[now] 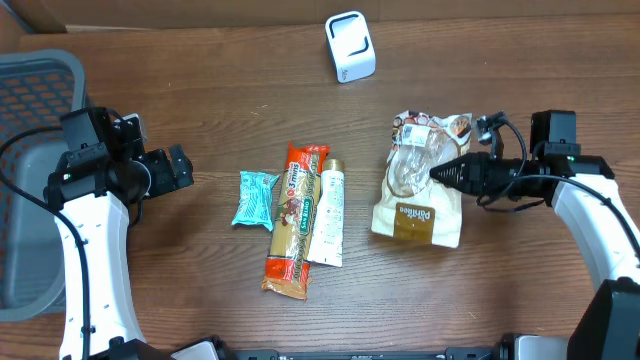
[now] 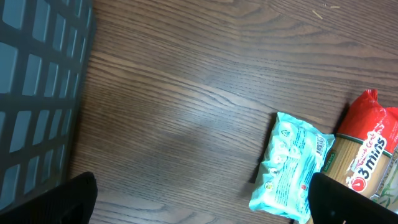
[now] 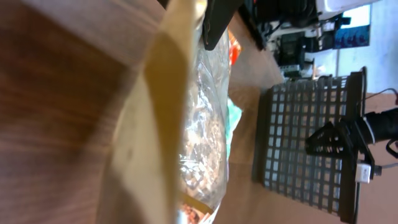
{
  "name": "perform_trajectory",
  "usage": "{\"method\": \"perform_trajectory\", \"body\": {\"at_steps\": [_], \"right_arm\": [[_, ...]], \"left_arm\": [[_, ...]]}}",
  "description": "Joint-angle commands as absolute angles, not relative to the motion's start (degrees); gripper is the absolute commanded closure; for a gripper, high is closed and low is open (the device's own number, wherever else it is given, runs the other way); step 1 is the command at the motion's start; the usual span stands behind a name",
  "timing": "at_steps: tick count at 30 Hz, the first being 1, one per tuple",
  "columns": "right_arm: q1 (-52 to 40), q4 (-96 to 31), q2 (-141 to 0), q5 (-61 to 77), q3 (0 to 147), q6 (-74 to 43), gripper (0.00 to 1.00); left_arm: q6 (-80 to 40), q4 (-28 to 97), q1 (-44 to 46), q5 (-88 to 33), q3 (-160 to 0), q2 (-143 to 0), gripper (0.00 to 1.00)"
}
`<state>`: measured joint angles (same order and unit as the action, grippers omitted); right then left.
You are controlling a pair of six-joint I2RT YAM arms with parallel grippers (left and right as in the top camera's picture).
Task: Scan the item barcode
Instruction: 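Regrasp the pastry bag's top edge with the right gripper and lift, then hold the pastry bag up in front of the white scanner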
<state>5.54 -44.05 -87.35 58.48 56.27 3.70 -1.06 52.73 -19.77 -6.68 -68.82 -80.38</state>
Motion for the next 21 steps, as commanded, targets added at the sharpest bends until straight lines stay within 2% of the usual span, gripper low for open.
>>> {"method": "perform_trajectory", "body": {"at_steps": [1, 8, 13, 16, 21], "right_arm": [[5.1, -48.7, -85.4, 60.2, 59.5, 7.6, 0.96], [0.4, -66.6, -85.4, 59.9, 69.5, 23.1, 0.96], [-2.6, -71.8, -85.4, 57.3, 76.4, 24.5, 0.96], [-3.4, -71.0, -85.4, 55.0, 78.9, 22.3, 0.96], [-6.0, -58.8, -85.4, 35.6, 80.5, 2.9, 0.96]], "left_arm": [[0.0, 52.6, -19.7, -7.1, -69.1, -80.4, 0.01], [0.0, 52.6, -19.7, -7.1, -69.1, -80.4, 0.0], [0.0, 52.6, -19.7, -7.1, -69.1, -80.4, 0.0], [0.0, 52.6, -19.7, -7.1, -69.1, -80.4, 0.01], [0.0, 52.6, -19.7, -7.1, -69.1, -80.4, 0.0]]}}
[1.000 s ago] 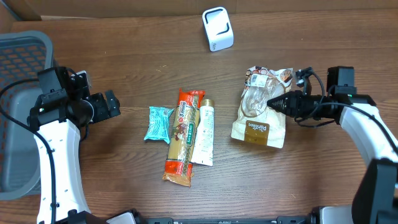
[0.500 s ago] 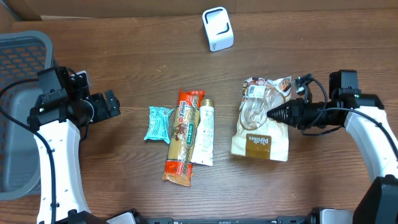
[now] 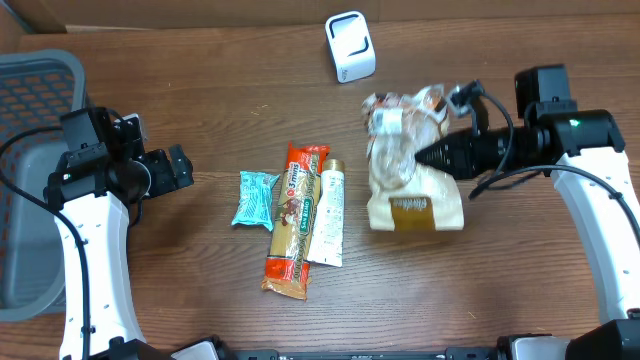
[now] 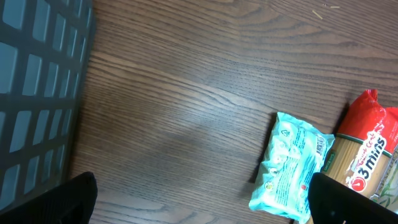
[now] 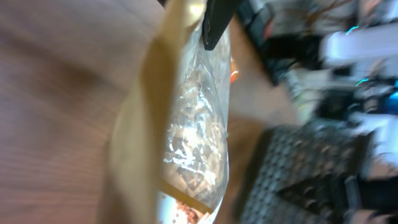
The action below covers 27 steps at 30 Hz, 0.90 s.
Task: Scan the item barcode
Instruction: 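Hold the pastry bag up in front of the white scanner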
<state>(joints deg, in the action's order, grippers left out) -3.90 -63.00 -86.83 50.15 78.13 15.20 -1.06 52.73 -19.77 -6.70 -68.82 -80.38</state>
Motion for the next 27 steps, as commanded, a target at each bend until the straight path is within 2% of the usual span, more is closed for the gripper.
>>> {"method": "perform_trajectory", "body": {"at_steps": [1, 6, 10, 21, 27], "right_arm": [[-7.2, -56.4, -85.5, 29.3, 80.6, -0.4, 0.96], [-17.5, -41.8, -88.3, -3.3, 80.5, -7.5, 0.96], [-22.9, -26.7, -93.4, -19.5, 80.5, -5.7, 0.96], [-24.5, 5.2, -110.1, -30.4, 80.6, 30.9, 0.96], [-25.6, 13.9, -115.6, -30.6, 80.6, 44.0, 0.96]], "left_arm": [[0.0, 52.6, -19.7, -7.1, -69.1, -80.4, 0.01], [0.0, 52.6, -19.7, -7.1, -69.1, -80.4, 0.0], [0.0, 52.6, -19.7, -7.1, -69.1, -80.4, 0.01], [0.0, 52.6, -19.7, -7.1, -69.1, -80.4, 0.0], [0.0, 52.6, -19.7, -7.1, -69.1, -80.4, 0.0]]}}
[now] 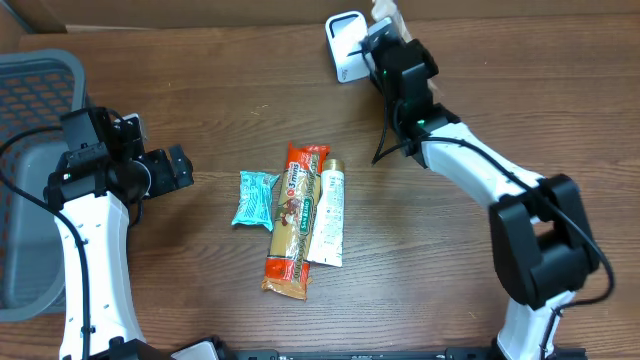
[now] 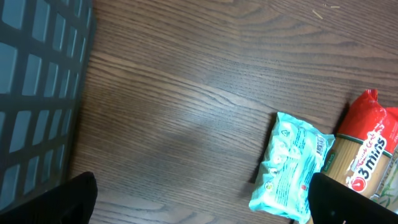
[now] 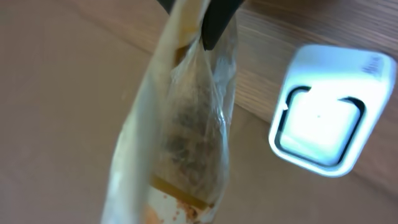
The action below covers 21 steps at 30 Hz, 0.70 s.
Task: Scan the item barcode
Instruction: 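Hold the pastry bag up in front of the white scanner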
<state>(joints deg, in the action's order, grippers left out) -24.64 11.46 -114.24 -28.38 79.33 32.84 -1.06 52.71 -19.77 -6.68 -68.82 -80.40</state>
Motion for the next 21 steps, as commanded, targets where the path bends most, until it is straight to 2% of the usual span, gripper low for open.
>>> {"method": "perform_trajectory", "body": {"at_steps": [1, 12, 21], "right_arm": [[-25.8, 14.7, -116.3, -30.7, 80.6, 45.6, 0.96], [-27.1, 19.9, -122.6, -34.5, 80.6, 63.0, 0.96], [-27.1, 21.9, -123.6, -35.5, 80.6, 64.0, 0.96]], "left_arm": [[0.0, 52.6, -19.7, -7.1, -69.1, -80.4, 0.0], [0.0, 52.6, -19.7, -7.1, -69.1, -80.4, 0.0], [0.0, 52.6, -19.7, -7.1, -69.1, -80.4, 0.0]]}}
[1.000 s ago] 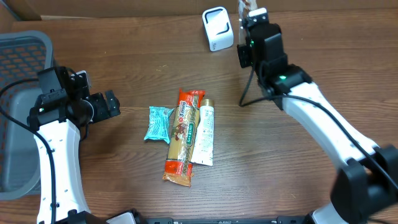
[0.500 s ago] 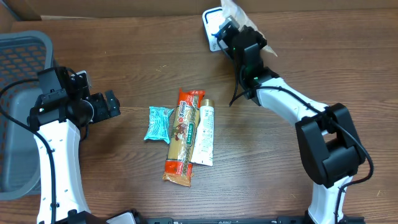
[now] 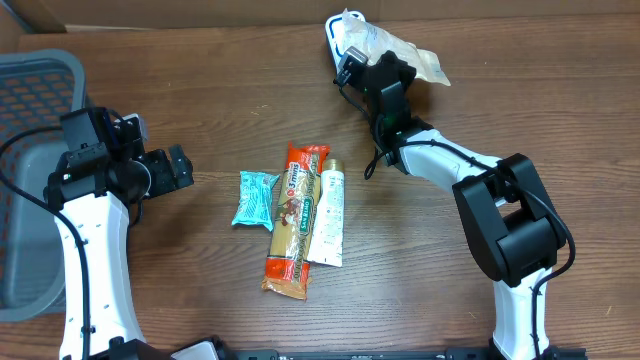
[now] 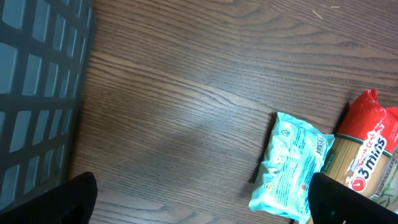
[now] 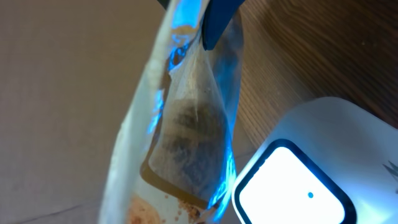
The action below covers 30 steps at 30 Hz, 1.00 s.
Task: Scan the item barcode
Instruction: 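Hold the pastry bag up in front of the white scanner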
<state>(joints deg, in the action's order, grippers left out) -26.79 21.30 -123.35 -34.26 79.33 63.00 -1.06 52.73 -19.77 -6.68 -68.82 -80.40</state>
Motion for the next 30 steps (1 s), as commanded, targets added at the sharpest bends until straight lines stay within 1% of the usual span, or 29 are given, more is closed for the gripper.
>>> {"method": "perform_trajectory", "body": {"at_steps": [1, 7, 12, 22, 27, 29, 30], "right_arm": [[-27.1, 21.8, -123.6, -35.4, 80.6, 64.0, 0.96], [-27.2, 21.8, -123.6, -35.6, 80.6, 63.5, 0.96], [-27.2, 20.6, -123.6, -36.0, 80.6, 58.4, 0.96], [-27.4, 18.8, -120.6, -37.6, 80.6, 54.2, 0.97], [-27.4, 9.2, -114.2, -36.6, 80.6, 46.7, 0.97], [-27.4, 3.5, -110.2, -35.5, 80.6, 39.9, 0.97], [-27.4, -1.8, -106.5, -32.4, 80.6, 33.0, 0.96]], "left_arm": [[0.0, 52.6, -19.7, -7.1, -69.1, -80.4, 0.0], [0.0, 52.6, -19.7, -7.1, -69.1, -80.4, 0.0], [0.0, 52.6, -19.7, -7.1, -69.1, -80.4, 0.01], [0.0, 52.6, -19.7, -7.1, -69.1, -80.4, 0.0], [0.0, 52.6, -19.7, -7.1, -69.1, -80.4, 0.0], [0.0, 52.6, -19.7, -7.1, -69.1, -80.4, 0.0], [0.0, 52.6, -19.7, -7.1, -69.1, -80.4, 0.0]]}}
